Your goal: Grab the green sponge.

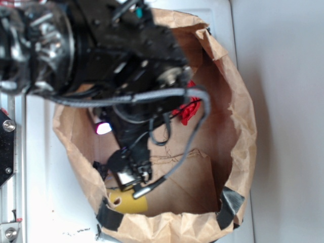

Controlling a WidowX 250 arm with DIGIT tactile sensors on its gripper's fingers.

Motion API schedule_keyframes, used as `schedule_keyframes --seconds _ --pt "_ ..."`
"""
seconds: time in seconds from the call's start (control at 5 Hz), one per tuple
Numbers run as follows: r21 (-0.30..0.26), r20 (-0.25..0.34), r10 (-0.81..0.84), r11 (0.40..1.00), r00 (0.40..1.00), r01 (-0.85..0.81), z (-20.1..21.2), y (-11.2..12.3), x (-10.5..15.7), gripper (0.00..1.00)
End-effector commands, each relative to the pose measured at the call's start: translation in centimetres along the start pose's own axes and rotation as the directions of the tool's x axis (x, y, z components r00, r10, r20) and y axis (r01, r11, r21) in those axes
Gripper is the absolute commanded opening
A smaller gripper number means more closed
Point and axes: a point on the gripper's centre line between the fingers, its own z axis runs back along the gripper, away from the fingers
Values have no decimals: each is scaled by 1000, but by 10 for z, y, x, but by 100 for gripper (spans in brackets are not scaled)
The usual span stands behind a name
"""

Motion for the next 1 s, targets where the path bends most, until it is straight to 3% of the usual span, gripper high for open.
schedule_keyframes --seconds 0.0,0.2,0.4,0.6,0.8 --pt "-1 55 -36 999 998 36 -2 -7 -9 100" --pt "-13 23 -35 999 999 36 -5 7 -51 100" --pt "-47 4 -31 998 1000 31 1 -12 -28 100" --pt "-54 -51 -24 998 998 21 9 -10 -44 100" --pt "-70 -53 -28 997 998 24 12 -13 -39 100"
